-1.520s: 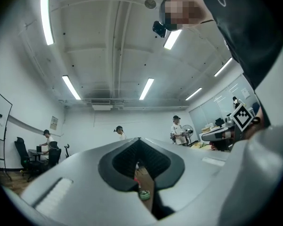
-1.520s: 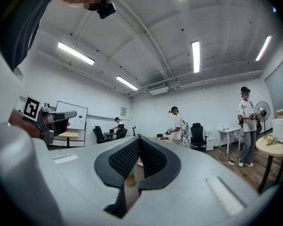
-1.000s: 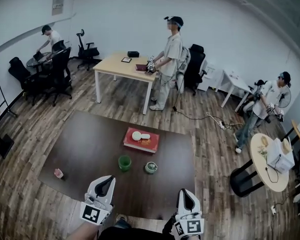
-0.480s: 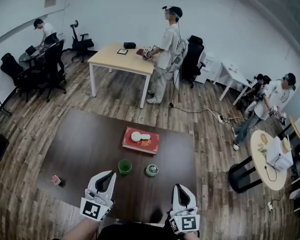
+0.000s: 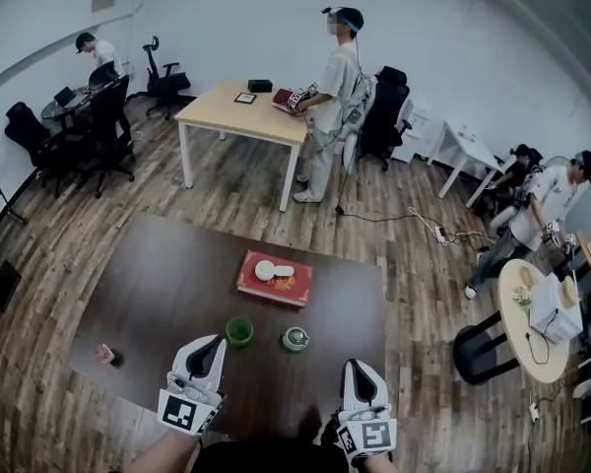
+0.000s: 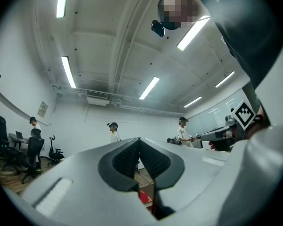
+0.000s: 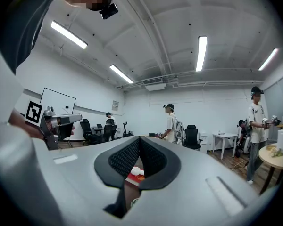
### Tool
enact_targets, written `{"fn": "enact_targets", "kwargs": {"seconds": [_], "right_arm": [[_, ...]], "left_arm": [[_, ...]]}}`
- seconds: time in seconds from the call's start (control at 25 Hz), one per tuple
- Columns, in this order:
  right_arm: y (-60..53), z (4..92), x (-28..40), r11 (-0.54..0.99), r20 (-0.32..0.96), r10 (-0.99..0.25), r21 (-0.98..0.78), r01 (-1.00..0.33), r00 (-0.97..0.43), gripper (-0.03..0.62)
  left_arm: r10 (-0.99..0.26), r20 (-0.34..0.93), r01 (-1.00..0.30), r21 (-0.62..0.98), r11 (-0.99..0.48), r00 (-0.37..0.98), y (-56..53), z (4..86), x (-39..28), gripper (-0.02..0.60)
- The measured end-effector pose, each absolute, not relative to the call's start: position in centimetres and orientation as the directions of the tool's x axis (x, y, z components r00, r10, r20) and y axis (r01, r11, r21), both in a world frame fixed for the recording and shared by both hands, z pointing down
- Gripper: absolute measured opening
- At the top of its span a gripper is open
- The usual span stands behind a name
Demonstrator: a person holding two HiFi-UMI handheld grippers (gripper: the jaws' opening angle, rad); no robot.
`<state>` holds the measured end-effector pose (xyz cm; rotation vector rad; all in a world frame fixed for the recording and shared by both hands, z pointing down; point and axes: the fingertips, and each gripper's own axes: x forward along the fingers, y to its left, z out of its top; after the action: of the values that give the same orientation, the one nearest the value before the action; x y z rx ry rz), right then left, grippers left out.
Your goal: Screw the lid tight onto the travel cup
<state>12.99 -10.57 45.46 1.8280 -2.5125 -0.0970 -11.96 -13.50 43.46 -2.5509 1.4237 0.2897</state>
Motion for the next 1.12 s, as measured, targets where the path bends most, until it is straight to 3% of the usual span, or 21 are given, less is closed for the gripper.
{"fn": "enact_targets", "kwargs": {"seconds": [0.12,0.16,0.2,0.32,0.44,0.48,0.52,0.56,1.12], "right_arm": [[-10.9,45.8,12.9,0.320,-0.004,-0.947,0.072,-0.945,-0.321,0.008],[-11.1,45.9,12.9,0.324,0.000,-0.946,0.075,-0.943,-0.325,0.008],[-11.3,46.1,12.9,0.325,0.006,-0.945,0.077,-0.942,-0.326,0.008],[-11.3,46.5,13.1,0.326,0.016,-0.945,0.068,-0.943,-0.325,0.008],[-11.9,46.3,11.9,0.382,0.010,-0.924,0.069,-0.922,-0.382,0.009],[-12.3,46.3,11.3,0.412,0.014,-0.911,0.086,-0.907,-0.412,0.124],[-12.7,46.3,10.8,0.436,0.022,-0.899,0.103,-0.894,-0.436,0.534],[-13.1,46.3,10.4,0.452,0.030,-0.892,0.113,-0.885,-0.452,0.597],[-15.8,47.3,12.2,0.430,0.081,-0.903,0.173,-0.886,-0.423,0.595]], "left_arm": [[-0.770,-0.312,-0.825,-0.101,-0.555,0.556,-13.8,43.1,-11.0,0.013],[-0.757,-0.315,-0.813,-0.102,-0.573,0.573,-14.1,43.1,-10.4,0.342],[-0.756,-0.300,-0.806,-0.093,-0.584,0.582,-14.5,43.4,-9.9,0.585],[-0.782,-0.215,-0.807,-0.059,-0.588,0.586,-14.7,45.2,-9.5,0.588],[-0.784,-0.211,-0.808,-0.059,-0.586,0.584,-14.9,45.0,-9.8,0.588],[-0.785,-0.214,-0.810,-0.061,-0.584,0.582,-15.0,45.0,-9.8,0.588],[-0.787,-0.213,-0.812,-0.060,-0.580,0.579,-14.9,45.0,-9.9,0.588],[-0.791,-0.208,-0.815,-0.060,-0.577,0.576,-14.9,45.1,-9.9,0.588],[-0.829,-0.121,-0.836,-0.009,-0.548,0.545,-17.6,51.5,-11.2,0.588]]}}
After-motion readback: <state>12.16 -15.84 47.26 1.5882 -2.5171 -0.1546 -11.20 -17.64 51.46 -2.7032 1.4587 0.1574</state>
